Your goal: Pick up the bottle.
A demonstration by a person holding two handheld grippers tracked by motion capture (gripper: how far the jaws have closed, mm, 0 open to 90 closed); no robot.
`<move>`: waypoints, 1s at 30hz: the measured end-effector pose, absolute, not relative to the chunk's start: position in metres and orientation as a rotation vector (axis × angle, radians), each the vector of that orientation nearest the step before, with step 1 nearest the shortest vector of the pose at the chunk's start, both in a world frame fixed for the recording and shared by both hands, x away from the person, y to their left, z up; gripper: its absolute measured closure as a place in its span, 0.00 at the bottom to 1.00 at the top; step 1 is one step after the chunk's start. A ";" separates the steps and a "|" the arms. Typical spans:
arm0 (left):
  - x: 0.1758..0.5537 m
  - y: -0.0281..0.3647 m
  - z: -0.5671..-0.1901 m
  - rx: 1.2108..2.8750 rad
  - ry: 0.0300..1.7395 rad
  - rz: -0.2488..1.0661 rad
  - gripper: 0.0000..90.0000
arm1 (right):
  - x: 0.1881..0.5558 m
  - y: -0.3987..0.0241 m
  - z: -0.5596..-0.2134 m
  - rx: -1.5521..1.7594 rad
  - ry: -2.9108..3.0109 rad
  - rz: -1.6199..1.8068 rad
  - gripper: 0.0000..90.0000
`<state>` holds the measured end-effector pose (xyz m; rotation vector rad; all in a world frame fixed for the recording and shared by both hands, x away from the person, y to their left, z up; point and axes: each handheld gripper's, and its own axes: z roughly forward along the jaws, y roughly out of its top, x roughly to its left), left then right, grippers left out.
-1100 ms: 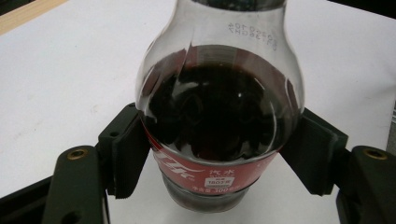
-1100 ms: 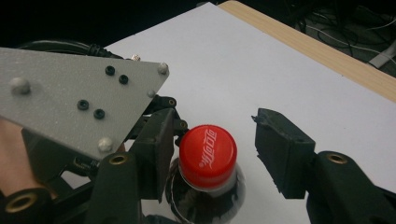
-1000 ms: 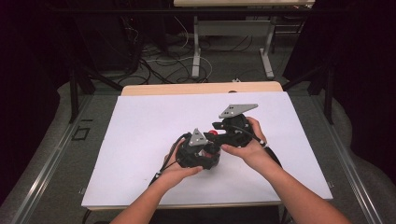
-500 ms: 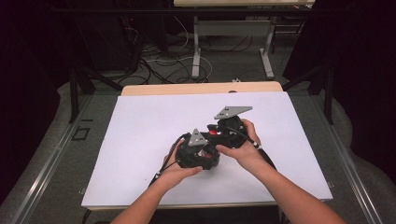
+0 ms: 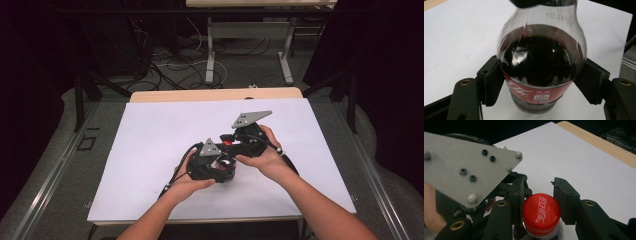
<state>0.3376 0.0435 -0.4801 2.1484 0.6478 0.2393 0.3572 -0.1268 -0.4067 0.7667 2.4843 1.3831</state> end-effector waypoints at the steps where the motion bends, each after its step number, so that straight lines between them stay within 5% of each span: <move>1: 0.338 0.044 -0.480 2.158 0.635 0.235 0.33 | 0.358 -0.128 -0.407 0.748 2.499 1.384 0.68; 11: 0.334 0.042 -0.481 2.170 0.608 0.214 0.33 | 0.366 -0.135 -0.406 0.443 2.651 1.390 0.68; 30: 0.335 0.047 -0.483 2.113 0.621 0.229 0.33 | 0.363 -0.135 -0.403 0.571 2.564 1.386 0.68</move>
